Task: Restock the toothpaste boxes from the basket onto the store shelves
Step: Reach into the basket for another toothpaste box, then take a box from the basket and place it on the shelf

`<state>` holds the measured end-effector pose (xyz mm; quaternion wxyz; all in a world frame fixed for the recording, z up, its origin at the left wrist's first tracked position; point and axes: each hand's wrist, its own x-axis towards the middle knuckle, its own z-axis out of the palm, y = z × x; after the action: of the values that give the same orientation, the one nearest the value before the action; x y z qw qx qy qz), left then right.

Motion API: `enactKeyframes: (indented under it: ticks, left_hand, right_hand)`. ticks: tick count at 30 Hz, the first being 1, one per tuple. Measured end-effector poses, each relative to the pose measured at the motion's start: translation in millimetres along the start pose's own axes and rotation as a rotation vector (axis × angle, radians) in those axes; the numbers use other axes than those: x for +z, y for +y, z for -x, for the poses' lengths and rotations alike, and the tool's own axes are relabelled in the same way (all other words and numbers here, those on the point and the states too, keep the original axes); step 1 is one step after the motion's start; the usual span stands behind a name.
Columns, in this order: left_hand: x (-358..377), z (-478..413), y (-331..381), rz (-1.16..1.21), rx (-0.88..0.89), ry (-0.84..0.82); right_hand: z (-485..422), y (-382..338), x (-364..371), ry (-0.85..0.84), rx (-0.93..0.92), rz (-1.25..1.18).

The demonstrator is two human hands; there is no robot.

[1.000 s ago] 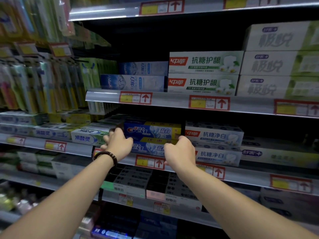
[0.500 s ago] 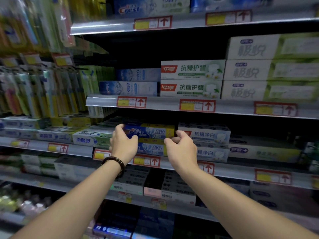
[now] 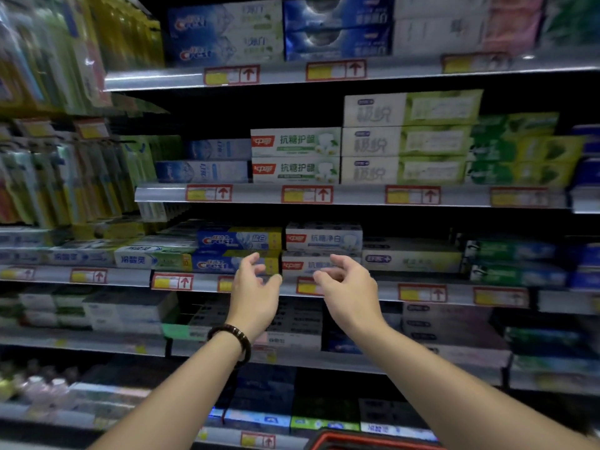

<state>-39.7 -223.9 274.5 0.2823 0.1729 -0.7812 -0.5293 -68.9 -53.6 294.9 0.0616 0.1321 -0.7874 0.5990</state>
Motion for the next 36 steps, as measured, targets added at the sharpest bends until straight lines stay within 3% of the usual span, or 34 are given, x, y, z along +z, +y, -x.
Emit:
enactKeyframes:
  ticks: [16,36]
  left_hand:
    - [82.0,147.5,9.8,0.136,-0.036,-0.205]
    - [172.7,272.2,-100.6,0.049,-0.251,-0.465]
  right_hand:
    - [88.3,66.3,-123.0,-0.008,0.038,-0.004]
    - [185.0,244.2,-186.2,0.062,0.370,-0.010]
